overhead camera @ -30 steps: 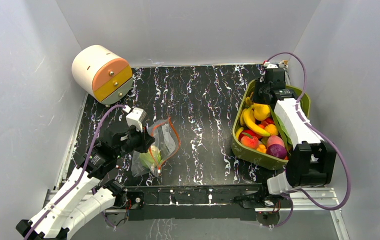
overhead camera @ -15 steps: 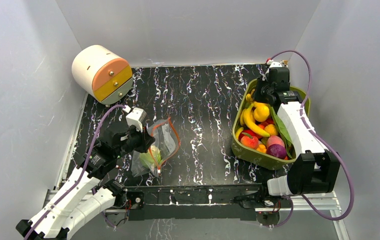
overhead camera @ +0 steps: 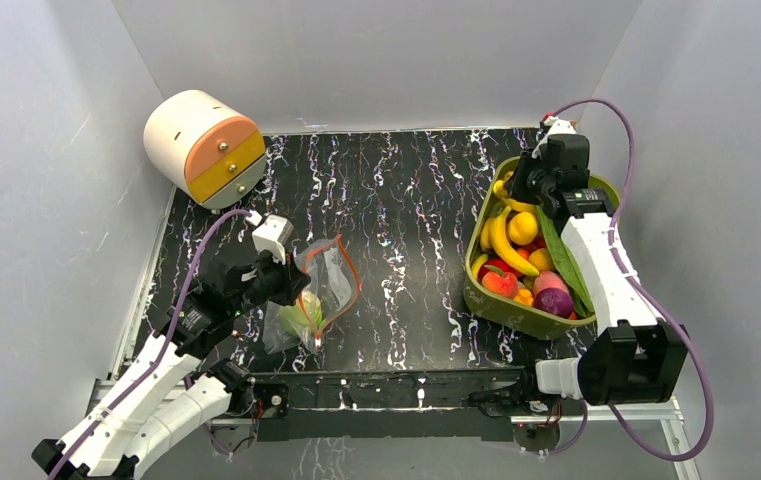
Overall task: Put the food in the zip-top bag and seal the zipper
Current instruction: Pick up the fake fruit from the bin, then place the fake fruit in the zipper food storage bag.
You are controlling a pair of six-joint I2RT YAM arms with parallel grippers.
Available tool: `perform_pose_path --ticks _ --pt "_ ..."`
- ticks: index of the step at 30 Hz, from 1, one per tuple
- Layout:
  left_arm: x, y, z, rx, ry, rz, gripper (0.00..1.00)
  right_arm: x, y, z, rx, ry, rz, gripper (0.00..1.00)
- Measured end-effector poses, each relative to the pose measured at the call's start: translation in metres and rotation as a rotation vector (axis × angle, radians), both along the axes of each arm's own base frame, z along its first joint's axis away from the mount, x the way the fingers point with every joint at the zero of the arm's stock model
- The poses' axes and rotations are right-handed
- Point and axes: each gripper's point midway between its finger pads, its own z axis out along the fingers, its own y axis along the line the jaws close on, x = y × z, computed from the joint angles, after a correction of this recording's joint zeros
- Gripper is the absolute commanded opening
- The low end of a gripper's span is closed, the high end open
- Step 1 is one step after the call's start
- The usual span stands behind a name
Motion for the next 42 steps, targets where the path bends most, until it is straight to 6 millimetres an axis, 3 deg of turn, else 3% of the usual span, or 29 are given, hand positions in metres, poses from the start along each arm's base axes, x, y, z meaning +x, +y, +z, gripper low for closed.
perform_pose_path --ticks 5,12,25,35,42 --pt "0.000 0.000 0.000 0.001 -0.001 0.003 0.00 -0.006 0.001 0.004 0.004 -0.036 0.003 0.00" --pt "0.001 0.001 0.000 0.003 -0.002 0.006 0.00 -0.010 0.006 0.027 0.019 -0.140 0.028 0.00" --pt "0.001 0.001 0.000 0.004 -0.003 0.008 0.00 -0.015 0.011 0.037 0.038 -0.190 0.048 0.00" --pt "0.001 0.001 0.000 0.002 -0.005 0.008 0.00 -0.023 0.017 0.075 0.091 -0.308 0.058 0.00" --pt "0.001 0.001 0.000 0.003 -0.005 0.008 0.00 -0.027 0.019 0.078 0.108 -0.310 0.063 0.00"
